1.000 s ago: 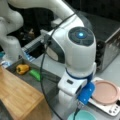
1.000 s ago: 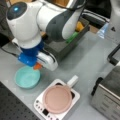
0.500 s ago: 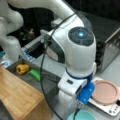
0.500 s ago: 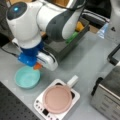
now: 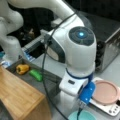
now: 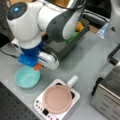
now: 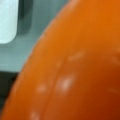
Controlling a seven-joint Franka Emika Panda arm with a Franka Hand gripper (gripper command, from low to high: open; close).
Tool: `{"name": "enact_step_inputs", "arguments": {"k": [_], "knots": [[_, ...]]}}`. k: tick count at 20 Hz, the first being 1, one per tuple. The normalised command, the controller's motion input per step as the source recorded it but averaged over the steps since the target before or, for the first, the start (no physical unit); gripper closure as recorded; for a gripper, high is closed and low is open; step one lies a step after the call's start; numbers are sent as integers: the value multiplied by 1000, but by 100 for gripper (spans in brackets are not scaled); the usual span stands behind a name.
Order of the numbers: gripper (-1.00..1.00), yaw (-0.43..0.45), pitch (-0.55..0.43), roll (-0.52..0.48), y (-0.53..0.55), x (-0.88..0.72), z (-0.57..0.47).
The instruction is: Open the drawer. Pick up the carrot. Put the carrots in the drawer.
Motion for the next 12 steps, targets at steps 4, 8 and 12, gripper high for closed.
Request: {"name": "enact_step_inputs", "arguments": {"k": [4,8,12], "knots": [[100,1000,-212,102,38,-326,-20],[100,819,-192,59,15,-342,-28],[100,357,-172,42,-1,-373,-61]]}}
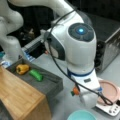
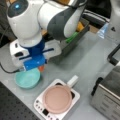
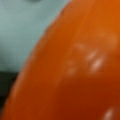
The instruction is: Open the drawer. Pick up the carrot. Put the carrots in the drawer.
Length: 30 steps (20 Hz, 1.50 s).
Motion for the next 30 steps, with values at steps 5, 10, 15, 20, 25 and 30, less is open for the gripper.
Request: {"name": "enact_step_inputs", "arguments": {"k": [5,10,15,20,25,30], "knots": [[100,177,-192,23,-54,-414,-83],[100,238,-278,7,-128,-488,-189],[100,332,-334,25,-141,-492,-182],[100,259,-331,-17,-90,-482,-109],[100,191,-319,27,-42,-469,-109],[100,134,-337,38,-39,-420,-102]]}}
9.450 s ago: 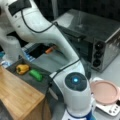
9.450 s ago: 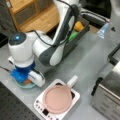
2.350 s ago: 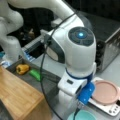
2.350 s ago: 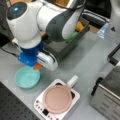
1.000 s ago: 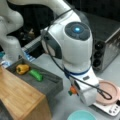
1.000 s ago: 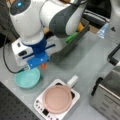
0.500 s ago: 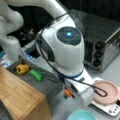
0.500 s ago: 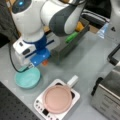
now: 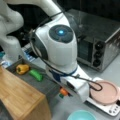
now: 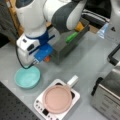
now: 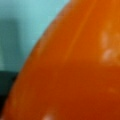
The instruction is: Open the drawer. Pick up the carrot. Put the carrots in the drawer.
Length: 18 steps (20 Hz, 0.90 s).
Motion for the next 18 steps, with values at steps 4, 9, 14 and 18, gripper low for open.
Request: {"name": "enact_step_inputs", "arguments": {"k": [4,9,14,18], "knots": [[100,126,-316,90,-55,-461,-114],[100,46,-254,14,-26,-475,-65],[100,-21,-198,-15,-53,-462,-89],[100,-23,-217,-80,-97,-468,-129]]}}
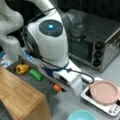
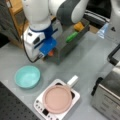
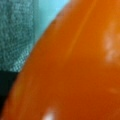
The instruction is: Open the drawer. Pick up the carrot. Put the carrots in the drawer.
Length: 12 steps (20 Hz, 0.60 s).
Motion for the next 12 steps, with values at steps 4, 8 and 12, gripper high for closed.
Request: {"name": "enact_step_inputs", "arguments": {"k": [4,8,12], "knots": [[100,70,-244,14,-30,-559,-233],[100,123,-286,33,4,-608,-200],[100,89,-317,21,-32,-563,-69]]}}
